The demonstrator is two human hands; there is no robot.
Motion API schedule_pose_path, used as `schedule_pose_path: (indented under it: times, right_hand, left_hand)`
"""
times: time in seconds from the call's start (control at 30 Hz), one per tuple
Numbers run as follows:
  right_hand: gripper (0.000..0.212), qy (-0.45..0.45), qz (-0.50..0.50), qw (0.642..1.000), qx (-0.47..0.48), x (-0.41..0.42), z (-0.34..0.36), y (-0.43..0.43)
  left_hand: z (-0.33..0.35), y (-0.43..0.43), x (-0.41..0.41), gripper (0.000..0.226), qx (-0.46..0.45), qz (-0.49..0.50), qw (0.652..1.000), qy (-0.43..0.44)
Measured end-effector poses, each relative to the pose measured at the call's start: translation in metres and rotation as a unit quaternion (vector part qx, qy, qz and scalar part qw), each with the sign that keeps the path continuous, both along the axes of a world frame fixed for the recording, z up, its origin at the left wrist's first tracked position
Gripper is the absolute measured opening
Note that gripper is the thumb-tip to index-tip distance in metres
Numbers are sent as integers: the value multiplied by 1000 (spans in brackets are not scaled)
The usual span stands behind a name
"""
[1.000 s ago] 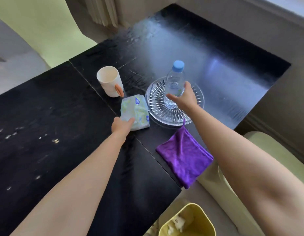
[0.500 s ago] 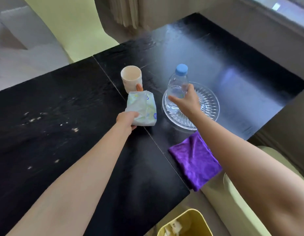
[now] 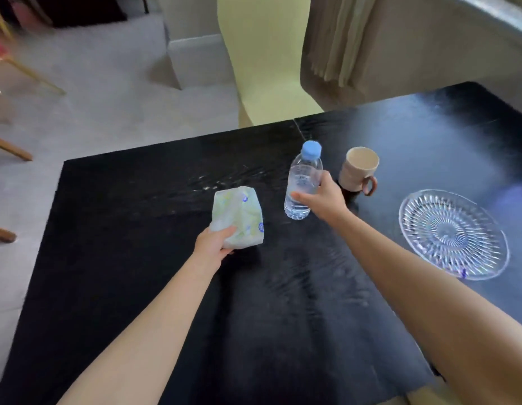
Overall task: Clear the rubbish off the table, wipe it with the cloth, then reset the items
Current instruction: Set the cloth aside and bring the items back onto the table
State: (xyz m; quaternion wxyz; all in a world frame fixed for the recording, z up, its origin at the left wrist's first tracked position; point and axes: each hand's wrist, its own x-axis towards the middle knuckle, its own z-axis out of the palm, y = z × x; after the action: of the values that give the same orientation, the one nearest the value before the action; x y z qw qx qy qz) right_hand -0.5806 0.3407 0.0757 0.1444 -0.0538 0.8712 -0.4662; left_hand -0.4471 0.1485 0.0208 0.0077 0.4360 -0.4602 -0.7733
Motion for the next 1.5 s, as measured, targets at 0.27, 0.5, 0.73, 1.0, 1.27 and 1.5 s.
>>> schedule_pose_path:
  times: [0.27, 0.5, 0.73, 1.0, 1.27, 1.5]
  right_hand:
    - [60, -40, 93, 995, -24, 64, -11, -153]
    - [61, -40, 119, 992, -10, 106, -29, -230]
    - [61, -43, 118, 992, 15, 127, -44, -261]
    - [63, -39, 121, 991, 27, 143, -57, -285]
    - [71, -89, 130, 986, 48, 140, -62, -282]
    - [84, -169, 223, 938, 204, 118, -39, -257]
  left_hand:
    - [-3, -131, 104, 48, -20, 112, 993, -20]
    - [-14, -212, 173, 46, -54, 139, 988, -42]
    - [-46, -253, 203, 48, -82, 143, 981, -107]
    - [-47, -254, 207, 41, -281, 52, 936, -205]
    - [-32, -257, 205, 83, -342, -47, 900, -268]
    - [22, -246, 178, 86, -425, -224, 798, -365]
